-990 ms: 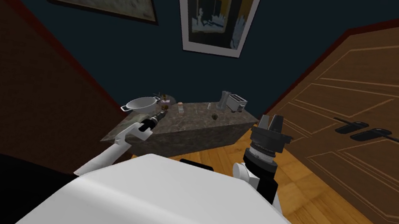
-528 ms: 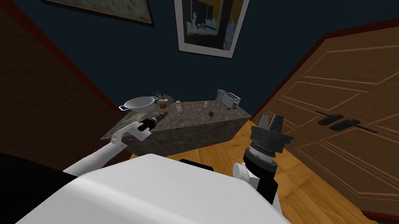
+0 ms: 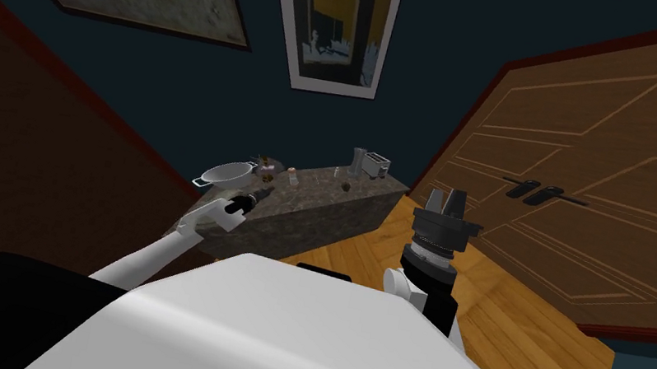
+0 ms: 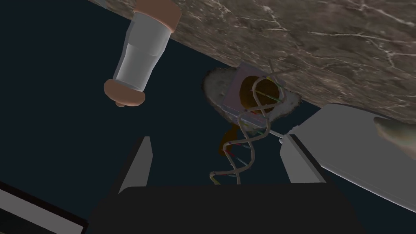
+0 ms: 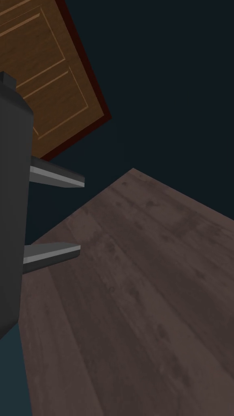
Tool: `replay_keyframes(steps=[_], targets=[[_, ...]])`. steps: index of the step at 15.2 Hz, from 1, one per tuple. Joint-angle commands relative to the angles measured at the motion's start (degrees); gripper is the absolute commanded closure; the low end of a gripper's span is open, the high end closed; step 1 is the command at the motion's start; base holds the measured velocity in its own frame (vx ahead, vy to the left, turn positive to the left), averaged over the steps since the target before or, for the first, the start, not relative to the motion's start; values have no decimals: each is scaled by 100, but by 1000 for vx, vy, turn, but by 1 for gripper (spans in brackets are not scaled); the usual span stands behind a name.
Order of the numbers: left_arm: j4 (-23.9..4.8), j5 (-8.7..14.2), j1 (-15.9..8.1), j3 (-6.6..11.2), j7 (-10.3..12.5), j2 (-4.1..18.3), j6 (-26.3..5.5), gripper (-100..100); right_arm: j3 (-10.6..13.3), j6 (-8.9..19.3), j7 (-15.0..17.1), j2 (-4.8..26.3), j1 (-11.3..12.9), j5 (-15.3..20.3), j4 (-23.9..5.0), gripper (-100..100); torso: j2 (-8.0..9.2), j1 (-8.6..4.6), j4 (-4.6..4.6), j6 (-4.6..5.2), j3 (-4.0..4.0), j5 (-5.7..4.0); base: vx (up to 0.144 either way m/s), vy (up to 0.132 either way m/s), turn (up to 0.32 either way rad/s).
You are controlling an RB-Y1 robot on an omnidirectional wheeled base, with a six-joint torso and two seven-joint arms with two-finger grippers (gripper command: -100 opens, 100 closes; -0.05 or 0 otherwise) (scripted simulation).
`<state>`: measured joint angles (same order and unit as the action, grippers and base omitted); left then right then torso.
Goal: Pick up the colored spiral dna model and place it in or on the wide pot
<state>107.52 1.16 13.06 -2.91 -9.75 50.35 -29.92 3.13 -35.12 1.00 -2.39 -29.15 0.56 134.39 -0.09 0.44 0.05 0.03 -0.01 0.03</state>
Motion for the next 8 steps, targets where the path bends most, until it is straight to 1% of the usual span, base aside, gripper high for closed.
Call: replay_keyframes(steps=[1,4,7,8], targets=[[18,97,-2,-30,-47,102,-208,-100,0,0,0,0,0,0,0,0,0,0,0,0,0,0,71,121,-100],[29,218,-10,-71,-132,238,-461,-100,0,0,0,0,-1,0,0,0,-17,12,-4,0,-10,3,76,129,-98],[42,314,-20,-103,-238,353,-695,-100,0,0,0,0,-1,0,0,0,-30,11,-7,1,-18,3,100,128,-113],[45,362,-28,-118,-305,411,-823,-100,0,0,0,0,-1,0,0,0,-31,12,-8,1,-18,3,121,158,-126]])
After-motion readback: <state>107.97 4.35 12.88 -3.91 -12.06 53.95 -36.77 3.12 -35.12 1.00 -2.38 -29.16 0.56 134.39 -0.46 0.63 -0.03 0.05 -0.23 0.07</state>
